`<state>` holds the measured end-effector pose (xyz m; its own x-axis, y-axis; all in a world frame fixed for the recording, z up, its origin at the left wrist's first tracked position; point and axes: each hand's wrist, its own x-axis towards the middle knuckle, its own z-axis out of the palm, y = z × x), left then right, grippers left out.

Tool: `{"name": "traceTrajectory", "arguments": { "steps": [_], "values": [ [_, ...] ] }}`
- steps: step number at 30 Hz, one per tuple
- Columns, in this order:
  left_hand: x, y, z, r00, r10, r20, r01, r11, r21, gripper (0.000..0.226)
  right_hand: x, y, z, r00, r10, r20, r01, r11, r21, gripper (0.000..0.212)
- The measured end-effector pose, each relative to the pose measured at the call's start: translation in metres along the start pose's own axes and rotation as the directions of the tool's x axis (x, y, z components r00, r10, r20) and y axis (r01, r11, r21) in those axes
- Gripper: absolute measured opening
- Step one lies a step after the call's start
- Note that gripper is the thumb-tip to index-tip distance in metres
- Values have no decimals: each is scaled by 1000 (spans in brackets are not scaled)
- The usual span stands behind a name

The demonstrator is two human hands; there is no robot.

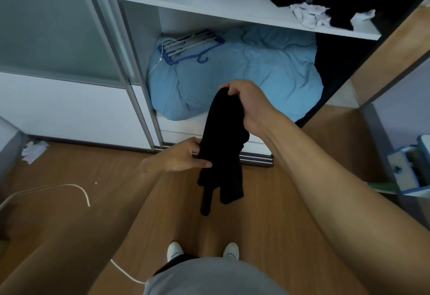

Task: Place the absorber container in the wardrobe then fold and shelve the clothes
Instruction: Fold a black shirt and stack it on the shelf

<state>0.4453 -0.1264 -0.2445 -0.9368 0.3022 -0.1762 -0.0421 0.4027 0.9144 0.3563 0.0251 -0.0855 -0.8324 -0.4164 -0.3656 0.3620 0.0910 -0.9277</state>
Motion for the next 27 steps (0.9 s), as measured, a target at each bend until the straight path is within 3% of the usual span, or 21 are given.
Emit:
{"name": "traceTrajectory", "arguments": {
  "steps": [2, 4, 5, 8, 11, 17, 20, 25, 27],
  "values": [
    [7, -13, 12, 997, -67, -39, 67, 998, -9, 15, 1, -4, -2, 1000, -25, -15, 25, 999, 40, 24],
    [12, -20, 20, 984, -168, -55, 165, 985, -49, 55, 2, -5, -5, 998, -50, -27, 51, 998, 35, 27],
    [16, -23, 25, 984, -174, -41, 172, 984, -52, 58, 2, -5, -6, 998, -60, -34, 61, 998, 26, 29],
    [21, -33, 35, 993, -97, -66, 102, 992, 70, 33, 3, -3, -14, 994, -85, -61, 82, 995, -50, 33],
    [17, -40, 40, 993, -118, -22, 119, 990, 79, 43, 4, 2, -22, 990, -97, -100, 85, 989, -125, 33],
    [8, -67, 39, 991, -135, 16, 129, 968, 213, 30, 2, 4, -34, 984, -73, -164, 63, 996, -61, 26],
    [1, -75, 40, 983, -181, 30, 160, 928, 337, 38, 1, 3, -36, 980, -88, -177, 77, 995, -67, 18],
    [-12, -80, 24, 970, -168, -176, 238, 802, 548, 22, 0, 1, -39, 983, -121, -142, 105, 988, -115, 18],
    [-21, -81, 10, 926, -194, -325, 333, 826, 454, 18, 1, 1, -48, 978, -173, -114, 142, 961, -237, 22]
  ]
}}
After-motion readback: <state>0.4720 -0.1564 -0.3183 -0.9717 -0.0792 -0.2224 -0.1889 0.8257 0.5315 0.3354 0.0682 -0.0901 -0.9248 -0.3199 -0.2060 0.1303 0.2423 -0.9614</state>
